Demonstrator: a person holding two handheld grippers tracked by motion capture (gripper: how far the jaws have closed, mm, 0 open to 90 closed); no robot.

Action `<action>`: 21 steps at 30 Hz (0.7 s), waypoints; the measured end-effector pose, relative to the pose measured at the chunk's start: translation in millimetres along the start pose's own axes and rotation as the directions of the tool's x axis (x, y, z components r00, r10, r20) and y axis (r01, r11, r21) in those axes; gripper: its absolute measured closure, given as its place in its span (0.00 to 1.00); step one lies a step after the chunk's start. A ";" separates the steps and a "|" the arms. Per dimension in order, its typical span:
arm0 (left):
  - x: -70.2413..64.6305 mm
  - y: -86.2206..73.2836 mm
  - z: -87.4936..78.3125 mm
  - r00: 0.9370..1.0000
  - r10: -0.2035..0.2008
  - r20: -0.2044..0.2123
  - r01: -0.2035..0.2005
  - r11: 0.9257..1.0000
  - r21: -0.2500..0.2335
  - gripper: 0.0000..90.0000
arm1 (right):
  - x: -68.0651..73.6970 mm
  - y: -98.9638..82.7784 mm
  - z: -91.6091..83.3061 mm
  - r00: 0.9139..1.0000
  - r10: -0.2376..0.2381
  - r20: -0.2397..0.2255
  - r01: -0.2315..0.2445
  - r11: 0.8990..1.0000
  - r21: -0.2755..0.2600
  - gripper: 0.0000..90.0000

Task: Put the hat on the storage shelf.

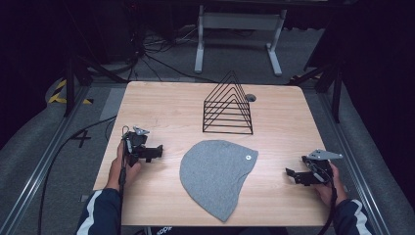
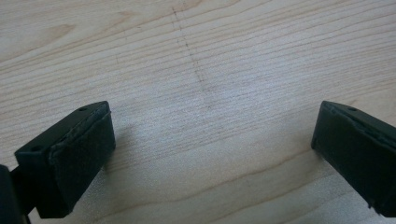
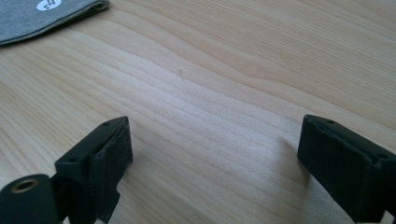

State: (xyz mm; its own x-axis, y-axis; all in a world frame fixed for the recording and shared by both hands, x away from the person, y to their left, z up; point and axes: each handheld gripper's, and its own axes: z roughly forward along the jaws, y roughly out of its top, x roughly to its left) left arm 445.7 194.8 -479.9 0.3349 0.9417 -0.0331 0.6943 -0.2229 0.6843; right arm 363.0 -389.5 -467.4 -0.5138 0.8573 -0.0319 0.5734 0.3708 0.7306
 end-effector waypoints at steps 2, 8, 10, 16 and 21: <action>0.1 0.1 0.1 1.000 0.003 0.002 -0.003 1.000 0.000 0.00 | 0.0 -0.2 -0.3 1.000 -0.004 -0.005 0.004 1.000 0.000 0.11; 0.4 -7.5 -7.4 0.998 0.049 0.047 -0.050 0.999 0.007 0.00 | 1.3 0.4 0.6 0.998 -0.051 -0.046 0.051 0.999 -0.006 0.13; -1.4 -12.9 -13.9 0.993 0.085 0.076 -0.087 0.996 0.020 0.00 | 2.1 0.2 0.1 0.997 -0.061 -0.056 0.060 0.998 -0.010 0.15; -18.1 -29.8 -42.8 0.968 0.142 0.209 -0.138 0.990 -0.033 0.31 | 1.9 3.3 -0.2 0.995 -0.079 -0.068 0.079 0.997 -0.003 0.26; -54.2 -36.0 -64.1 0.914 0.272 0.301 -0.251 0.962 -0.107 0.17 | 13.6 17.4 0.9 0.989 -0.134 -0.062 0.130 0.989 -0.066 0.53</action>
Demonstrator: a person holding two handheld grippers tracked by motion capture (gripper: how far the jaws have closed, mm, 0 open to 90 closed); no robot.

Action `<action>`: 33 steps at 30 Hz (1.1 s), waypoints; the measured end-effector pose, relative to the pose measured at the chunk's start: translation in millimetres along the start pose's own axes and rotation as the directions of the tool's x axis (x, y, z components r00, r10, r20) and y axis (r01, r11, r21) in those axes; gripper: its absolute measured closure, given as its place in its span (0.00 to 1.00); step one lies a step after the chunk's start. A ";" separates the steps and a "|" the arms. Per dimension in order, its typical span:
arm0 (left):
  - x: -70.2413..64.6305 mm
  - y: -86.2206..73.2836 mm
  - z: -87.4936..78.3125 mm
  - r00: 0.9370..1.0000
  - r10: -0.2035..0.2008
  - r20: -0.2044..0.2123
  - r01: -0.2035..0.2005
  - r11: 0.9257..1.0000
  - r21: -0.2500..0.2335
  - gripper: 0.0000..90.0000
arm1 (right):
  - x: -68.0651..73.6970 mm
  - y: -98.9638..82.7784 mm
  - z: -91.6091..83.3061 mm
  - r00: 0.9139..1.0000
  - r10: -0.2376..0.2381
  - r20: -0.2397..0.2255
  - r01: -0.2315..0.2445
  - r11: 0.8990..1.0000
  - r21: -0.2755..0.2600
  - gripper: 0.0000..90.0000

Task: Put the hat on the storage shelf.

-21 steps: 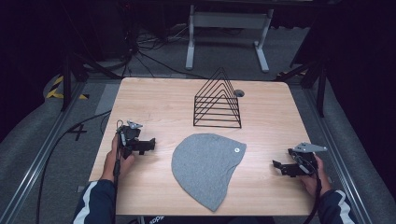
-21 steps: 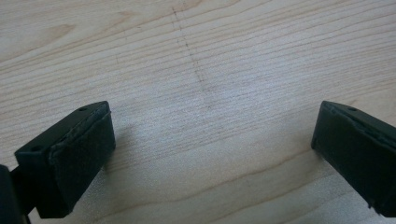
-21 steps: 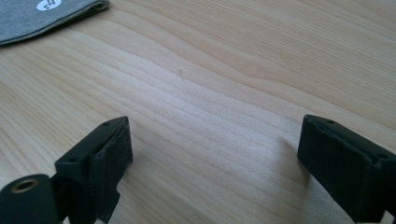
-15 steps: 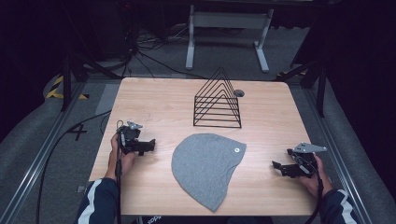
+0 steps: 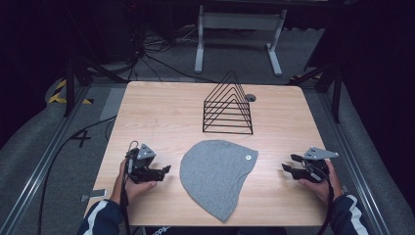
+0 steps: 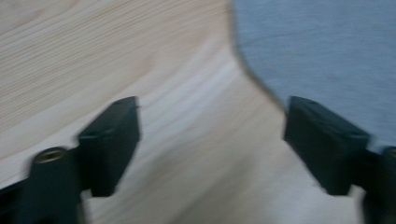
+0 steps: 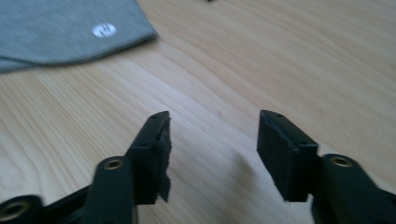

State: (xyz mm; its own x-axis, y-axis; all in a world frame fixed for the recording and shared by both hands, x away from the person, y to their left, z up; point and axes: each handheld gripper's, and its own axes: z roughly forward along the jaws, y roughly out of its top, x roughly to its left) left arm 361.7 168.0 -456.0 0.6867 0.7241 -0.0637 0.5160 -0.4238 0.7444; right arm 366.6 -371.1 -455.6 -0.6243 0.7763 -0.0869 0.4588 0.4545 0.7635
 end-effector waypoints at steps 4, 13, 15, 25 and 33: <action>-26.1 4.5 -2.4 0.994 0.061 0.086 -0.059 0.998 -0.025 0.25 | 10.5 14.7 7.0 0.999 -0.038 -0.027 0.038 0.999 -0.011 0.66; -101.4 8.3 22.1 0.946 0.249 0.208 -0.260 0.965 0.028 0.26 | 53.0 60.6 41.8 0.976 -0.171 -0.133 0.166 0.985 -0.046 0.85; -108.1 7.8 29.1 0.939 0.272 0.209 -0.287 0.957 0.044 0.28 | 62.0 64.3 49.7 0.968 -0.205 -0.144 0.201 0.979 -0.041 0.87; -99.8 5.6 39.8 0.939 0.270 0.212 -0.289 0.955 0.063 0.25 | 77.0 61.7 68.0 0.952 -0.246 -0.184 0.256 0.966 0.033 0.89; -70.4 6.8 39.8 0.964 0.218 0.153 -0.231 0.971 0.067 0.21 | 84.3 53.1 55.4 0.959 -0.207 -0.192 0.222 0.973 0.059 0.93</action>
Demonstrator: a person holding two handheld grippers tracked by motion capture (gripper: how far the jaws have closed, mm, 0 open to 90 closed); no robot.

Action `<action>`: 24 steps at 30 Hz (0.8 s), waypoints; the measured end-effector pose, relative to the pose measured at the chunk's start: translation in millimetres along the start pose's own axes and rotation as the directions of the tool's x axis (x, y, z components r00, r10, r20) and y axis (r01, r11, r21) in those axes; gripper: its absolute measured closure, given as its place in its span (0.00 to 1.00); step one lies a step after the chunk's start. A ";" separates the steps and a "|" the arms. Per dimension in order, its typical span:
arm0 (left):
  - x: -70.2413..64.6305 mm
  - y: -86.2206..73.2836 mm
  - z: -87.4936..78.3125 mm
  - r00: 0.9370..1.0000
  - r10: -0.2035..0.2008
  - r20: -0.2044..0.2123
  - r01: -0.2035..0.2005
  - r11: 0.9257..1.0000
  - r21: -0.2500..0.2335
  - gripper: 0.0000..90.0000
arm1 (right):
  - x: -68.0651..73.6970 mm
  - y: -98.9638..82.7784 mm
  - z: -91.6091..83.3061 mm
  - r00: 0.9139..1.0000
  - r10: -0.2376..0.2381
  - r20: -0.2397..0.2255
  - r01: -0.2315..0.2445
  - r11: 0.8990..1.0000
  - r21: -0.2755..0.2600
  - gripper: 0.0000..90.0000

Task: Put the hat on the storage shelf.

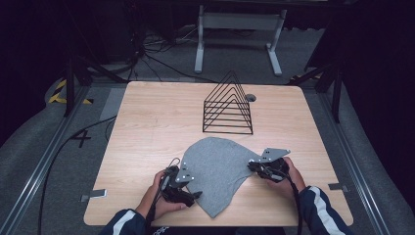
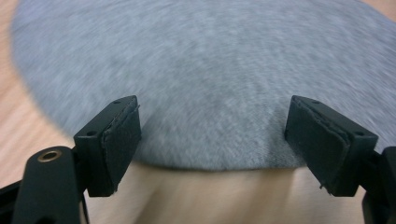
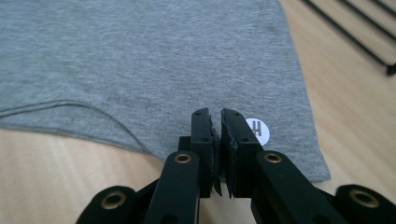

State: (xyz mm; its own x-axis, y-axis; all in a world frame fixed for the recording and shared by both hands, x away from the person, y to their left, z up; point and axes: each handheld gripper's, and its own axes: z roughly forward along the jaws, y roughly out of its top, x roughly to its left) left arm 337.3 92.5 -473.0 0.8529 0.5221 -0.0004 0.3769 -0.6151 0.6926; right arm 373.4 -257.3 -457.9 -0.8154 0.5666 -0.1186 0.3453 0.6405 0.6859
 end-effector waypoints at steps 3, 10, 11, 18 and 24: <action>9.5 -0.8 0.0 1.000 -0.020 -0.011 0.020 1.000 0.000 0.21 | 9.7 -3.9 -7.4 1.000 0.028 0.002 -0.028 0.999 0.020 0.94; 28.4 0.9 2.9 0.998 -0.064 -0.028 0.064 0.998 -0.001 0.18 | 32.8 -7.3 -20.0 0.999 0.028 0.015 -0.029 0.997 0.076 0.95; 31.1 2.0 3.9 0.998 -0.060 -0.030 0.060 0.998 -0.001 0.17 | 35.3 -7.6 -20.7 1.000 0.020 0.014 -0.021 0.997 0.076 0.95; 51.8 10.1 9.0 0.997 -0.069 -0.033 0.070 0.997 0.018 0.17 | 48.6 -8.1 -26.2 0.997 0.019 -0.079 -0.011 0.995 0.096 0.93; 69.9 10.4 8.9 0.996 -0.087 -0.030 0.088 0.996 0.004 0.21 | 29.9 7.0 -38.9 0.999 0.031 0.009 -0.031 0.999 0.035 0.82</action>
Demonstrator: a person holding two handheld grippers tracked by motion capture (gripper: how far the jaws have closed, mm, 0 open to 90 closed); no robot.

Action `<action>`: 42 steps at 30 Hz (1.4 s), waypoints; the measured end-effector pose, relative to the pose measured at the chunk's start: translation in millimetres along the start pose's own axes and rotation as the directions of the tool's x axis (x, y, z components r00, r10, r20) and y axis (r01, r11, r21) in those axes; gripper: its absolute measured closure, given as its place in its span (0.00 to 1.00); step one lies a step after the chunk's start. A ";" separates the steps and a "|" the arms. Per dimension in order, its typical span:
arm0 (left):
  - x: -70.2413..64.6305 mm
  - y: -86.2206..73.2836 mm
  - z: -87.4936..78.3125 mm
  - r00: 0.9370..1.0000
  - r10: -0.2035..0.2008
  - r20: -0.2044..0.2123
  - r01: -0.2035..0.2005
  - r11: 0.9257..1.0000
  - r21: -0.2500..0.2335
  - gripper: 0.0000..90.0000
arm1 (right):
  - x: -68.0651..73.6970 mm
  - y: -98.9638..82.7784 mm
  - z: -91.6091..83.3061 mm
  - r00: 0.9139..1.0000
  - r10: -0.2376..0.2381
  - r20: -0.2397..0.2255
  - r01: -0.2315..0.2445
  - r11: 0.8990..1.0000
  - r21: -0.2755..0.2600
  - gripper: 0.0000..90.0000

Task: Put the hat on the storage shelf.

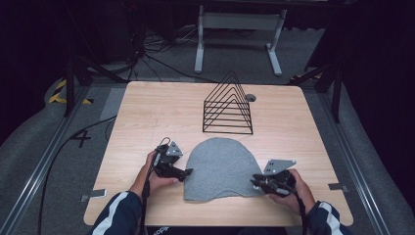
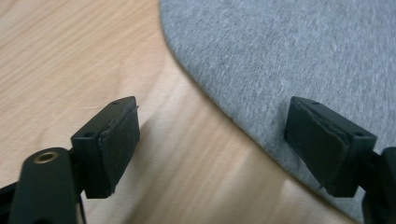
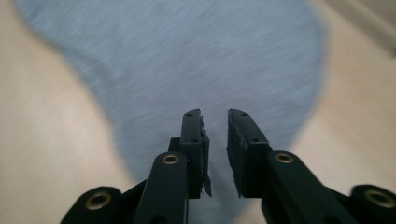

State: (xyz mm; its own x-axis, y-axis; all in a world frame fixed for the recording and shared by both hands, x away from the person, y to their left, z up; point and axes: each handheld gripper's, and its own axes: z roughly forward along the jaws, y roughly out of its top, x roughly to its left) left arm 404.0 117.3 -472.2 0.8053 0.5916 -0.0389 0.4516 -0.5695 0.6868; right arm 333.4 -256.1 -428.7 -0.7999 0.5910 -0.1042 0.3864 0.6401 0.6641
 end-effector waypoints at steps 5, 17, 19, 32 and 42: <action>3.4 11.2 -2.2 0.999 -0.032 -0.008 0.032 0.999 0.000 0.24 | -42.7 6.4 13.5 0.995 0.065 0.080 -0.062 0.997 -0.041 0.71; 11.5 29.1 22.1 1.000 -0.001 -0.013 0.001 1.000 0.030 0.21 | -71.2 26.3 68.6 0.991 0.122 0.062 -0.122 0.992 -0.011 0.43; 13.4 30.1 23.3 1.000 -0.008 -0.016 0.008 1.000 0.026 0.19 | -73.6 29.4 73.8 0.990 0.133 0.049 -0.133 0.991 -0.005 0.41; 0.4 34.6 23.1 1.000 0.016 0.006 -0.017 0.998 0.052 0.28 | -58.7 33.9 72.3 0.989 0.151 -0.009 -0.150 0.988 0.022 0.73; -5.0 39.1 21.3 0.999 0.008 0.037 -0.010 0.999 0.050 0.69 | -55.1 31.1 68.6 0.987 0.156 -0.047 -0.155 0.988 0.026 0.94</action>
State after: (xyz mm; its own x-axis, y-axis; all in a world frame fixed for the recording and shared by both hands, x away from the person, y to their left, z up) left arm 425.8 79.9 -460.7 0.8228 0.5651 -0.0601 0.4620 -0.6035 0.6499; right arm 421.0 -235.0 -453.1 -0.7505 0.6599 0.0352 0.5171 0.5533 0.6531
